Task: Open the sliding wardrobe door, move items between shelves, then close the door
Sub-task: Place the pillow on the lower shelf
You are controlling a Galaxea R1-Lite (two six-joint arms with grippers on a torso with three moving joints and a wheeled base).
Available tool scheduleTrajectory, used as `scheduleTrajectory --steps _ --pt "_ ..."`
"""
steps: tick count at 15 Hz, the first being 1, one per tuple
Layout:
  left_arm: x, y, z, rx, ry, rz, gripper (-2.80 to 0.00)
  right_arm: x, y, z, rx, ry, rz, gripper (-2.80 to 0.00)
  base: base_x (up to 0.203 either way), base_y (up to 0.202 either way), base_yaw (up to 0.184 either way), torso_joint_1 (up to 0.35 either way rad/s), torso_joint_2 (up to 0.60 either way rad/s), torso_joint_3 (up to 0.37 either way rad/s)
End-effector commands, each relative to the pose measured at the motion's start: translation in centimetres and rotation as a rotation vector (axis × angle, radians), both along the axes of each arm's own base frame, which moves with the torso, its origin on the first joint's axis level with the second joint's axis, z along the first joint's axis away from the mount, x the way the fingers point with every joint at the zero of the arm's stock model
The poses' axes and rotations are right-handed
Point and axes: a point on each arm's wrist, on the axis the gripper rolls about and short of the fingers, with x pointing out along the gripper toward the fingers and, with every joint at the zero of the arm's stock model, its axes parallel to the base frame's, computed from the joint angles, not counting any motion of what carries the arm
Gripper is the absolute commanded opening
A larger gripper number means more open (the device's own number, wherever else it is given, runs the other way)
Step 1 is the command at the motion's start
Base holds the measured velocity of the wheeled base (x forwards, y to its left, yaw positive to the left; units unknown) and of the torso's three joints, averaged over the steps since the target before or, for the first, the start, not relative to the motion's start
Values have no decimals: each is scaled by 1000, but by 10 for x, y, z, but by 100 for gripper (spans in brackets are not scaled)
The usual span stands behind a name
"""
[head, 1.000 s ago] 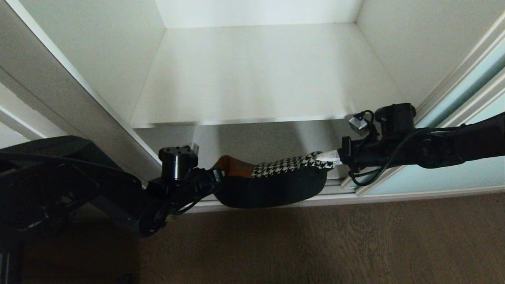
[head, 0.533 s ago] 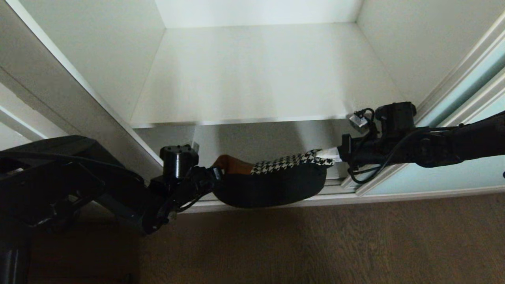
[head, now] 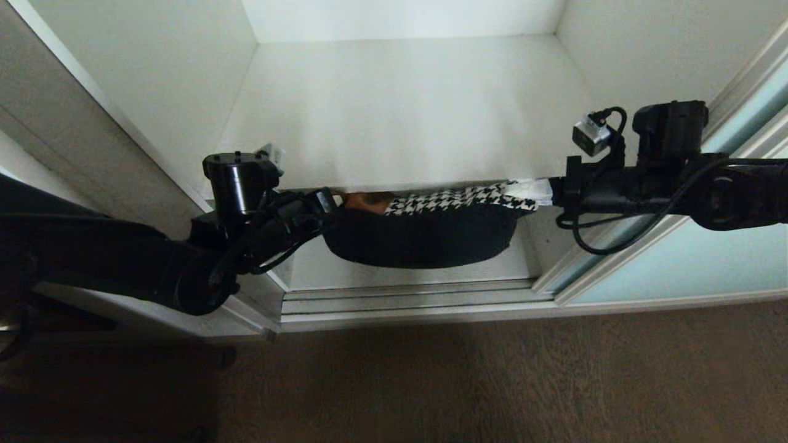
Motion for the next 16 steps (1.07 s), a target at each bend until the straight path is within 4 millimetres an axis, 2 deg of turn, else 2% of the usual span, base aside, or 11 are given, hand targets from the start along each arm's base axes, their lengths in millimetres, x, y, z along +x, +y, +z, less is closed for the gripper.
scheduleTrajectory --steps 1,3,6,8,10,16 --pt "-4 5 -14 10 34 7 -280 6 -5 -21 -3 45 -3 -280 0 0 0 0 0 0" --pt "10 2 -61 44 144 7 -280 24 -5 -64 -16 131 -9 -280 0 0 0 0 0 0" --pt "36 5 -144 104 278 27 -280 53 -8 -130 -32 258 -29 -280 0 0 0 0 0 0" --pt "52 16 -186 156 331 50 -280 68 -13 -156 -41 297 -57 -280 0 0 0 0 0 0" --pt "59 25 -196 183 384 61 -280 69 -16 -164 -47 335 -68 -280 0 0 0 0 0 0" --pt "47 26 -204 226 624 -8 -280 56 -17 -165 -64 481 -70 -280 0 0 0 0 0 0"
